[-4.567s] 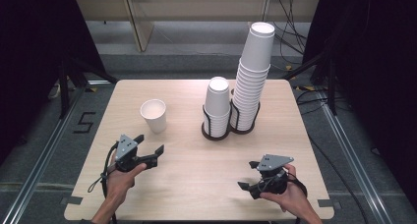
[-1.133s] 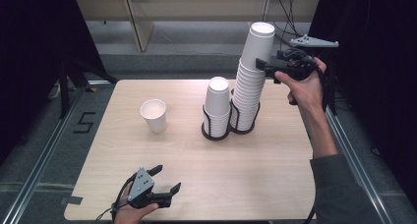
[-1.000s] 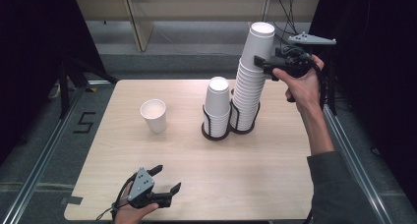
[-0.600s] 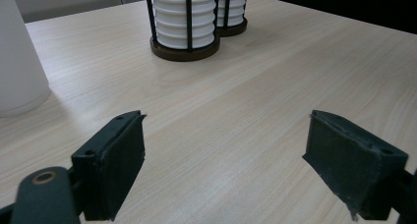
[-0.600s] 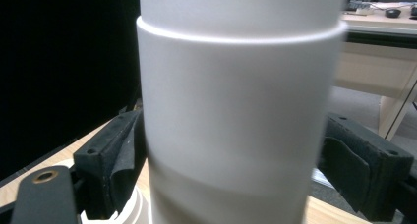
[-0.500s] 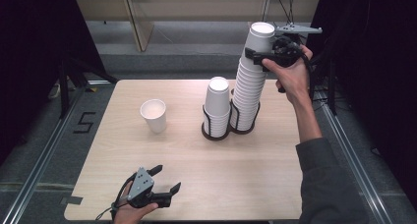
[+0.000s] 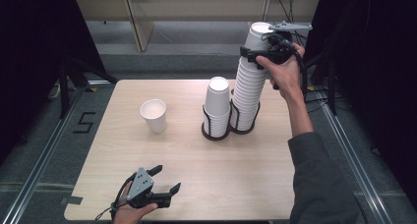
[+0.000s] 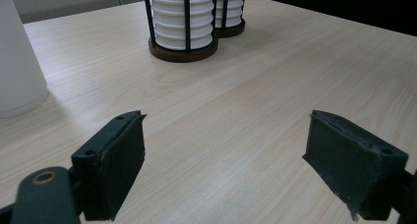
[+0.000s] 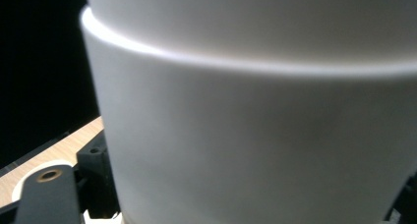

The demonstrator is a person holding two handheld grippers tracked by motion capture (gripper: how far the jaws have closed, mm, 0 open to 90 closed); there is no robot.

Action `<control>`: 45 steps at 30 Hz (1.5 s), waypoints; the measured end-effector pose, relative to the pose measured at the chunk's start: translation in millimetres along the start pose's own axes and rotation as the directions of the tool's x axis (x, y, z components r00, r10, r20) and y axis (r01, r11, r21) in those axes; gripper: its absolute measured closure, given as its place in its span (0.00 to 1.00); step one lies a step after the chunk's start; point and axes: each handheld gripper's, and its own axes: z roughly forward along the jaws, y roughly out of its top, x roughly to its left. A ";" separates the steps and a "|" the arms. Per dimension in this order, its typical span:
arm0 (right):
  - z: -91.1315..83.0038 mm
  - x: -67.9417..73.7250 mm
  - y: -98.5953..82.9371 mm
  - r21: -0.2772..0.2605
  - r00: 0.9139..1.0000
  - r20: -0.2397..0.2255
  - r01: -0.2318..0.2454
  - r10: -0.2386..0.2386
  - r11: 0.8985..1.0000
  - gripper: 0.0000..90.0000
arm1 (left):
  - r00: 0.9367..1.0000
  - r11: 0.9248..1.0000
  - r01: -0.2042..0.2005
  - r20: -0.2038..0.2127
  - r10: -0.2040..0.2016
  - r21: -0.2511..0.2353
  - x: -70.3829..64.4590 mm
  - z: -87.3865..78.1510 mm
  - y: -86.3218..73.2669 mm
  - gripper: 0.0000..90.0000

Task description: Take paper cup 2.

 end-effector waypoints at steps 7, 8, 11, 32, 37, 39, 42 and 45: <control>-2.1 1.6 3.3 -0.018 1.000 0.010 -0.008 0.008 1.000 0.20 | 1.000 1.000 0.003 -0.009 -0.003 0.011 0.9 -0.2 -0.4 0.16; -2.8 1.3 4.6 -0.025 1.000 0.012 -0.003 0.003 1.000 0.21 | 1.000 1.000 0.003 -0.008 -0.002 0.012 1.0 -0.2 -0.5 0.16; -6.4 2.4 11.3 -0.044 1.000 0.019 -0.003 0.004 0.999 0.21 | 1.000 1.000 0.005 -0.003 -0.005 0.002 1.0 0.5 -0.3 0.16; -50.5 7.3 57.6 -0.203 0.999 0.053 0.007 0.003 0.979 0.21 | 1.000 1.000 -0.006 0.004 0.006 0.017 0.8 1.0 -1.2 0.16; -62.5 6.2 58.0 -0.199 0.998 0.063 0.022 -0.010 0.980 0.22 | 1.000 1.000 -0.010 0.003 0.010 0.025 -0.5 0.6 -1.1 0.16; -68.4 6.6 56.1 -0.192 0.997 0.074 0.031 -0.017 0.981 0.22 | 1.000 1.000 -0.008 0.006 0.008 0.017 0.6 1.1 -1.1 0.16; -77.1 5.6 51.7 -0.184 0.996 0.089 0.045 -0.029 0.982 0.22 | 1.000 1.000 -0.004 0.001 0.004 0.025 0.7 0.9 -1.5 0.16; -88.6 4.3 47.7 -0.188 0.995 0.093 0.055 -0.038 0.981 0.22 | 1.000 1.000 -0.003 -0.001 0.003 0.025 0.0 1.6 -1.1 0.16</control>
